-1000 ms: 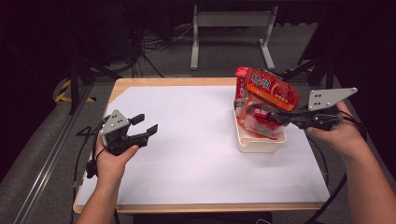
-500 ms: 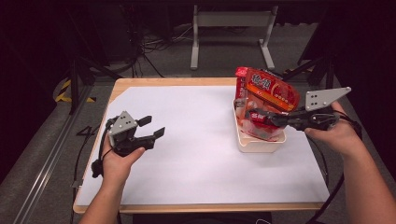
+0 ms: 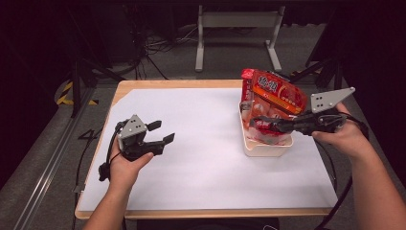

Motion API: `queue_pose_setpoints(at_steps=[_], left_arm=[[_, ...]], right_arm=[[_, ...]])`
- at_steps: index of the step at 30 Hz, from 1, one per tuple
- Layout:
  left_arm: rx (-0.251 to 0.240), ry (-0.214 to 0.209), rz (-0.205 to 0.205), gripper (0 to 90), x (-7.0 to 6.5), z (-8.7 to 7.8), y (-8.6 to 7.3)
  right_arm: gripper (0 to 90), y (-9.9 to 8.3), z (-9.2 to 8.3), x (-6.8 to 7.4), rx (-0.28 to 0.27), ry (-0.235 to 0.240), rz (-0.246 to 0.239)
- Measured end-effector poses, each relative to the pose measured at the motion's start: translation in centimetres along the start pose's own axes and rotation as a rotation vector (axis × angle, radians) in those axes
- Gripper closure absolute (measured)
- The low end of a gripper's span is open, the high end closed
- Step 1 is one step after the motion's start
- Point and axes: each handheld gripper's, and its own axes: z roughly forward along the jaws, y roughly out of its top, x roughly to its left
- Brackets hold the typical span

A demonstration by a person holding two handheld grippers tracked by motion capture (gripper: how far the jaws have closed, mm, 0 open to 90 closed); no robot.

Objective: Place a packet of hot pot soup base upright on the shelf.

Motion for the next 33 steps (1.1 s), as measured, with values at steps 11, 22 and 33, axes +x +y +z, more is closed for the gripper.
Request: queue_pose_setpoints(at_steps=[11, 22, 33], left_arm=[[0.006, 0.004, -0.002, 34.7, 0.1, -0.1, -0.1], [0.01, 0.004, -0.008, 34.3, 0.1, 0.0, -0.1], [0.012, 0.007, -0.004, 34.4, 0.2, 0.1, -0.1]], right_arm=[[89.3, -0.6, 0.4, -0.9, 0.001, 0.011, 0.059], [88.8, -2.3, -0.2, -1.9, 0.027, -0.02, 0.143], [89.9, -2.4, 0.5, -2.1, 0.132, -0.074, 0.149]])
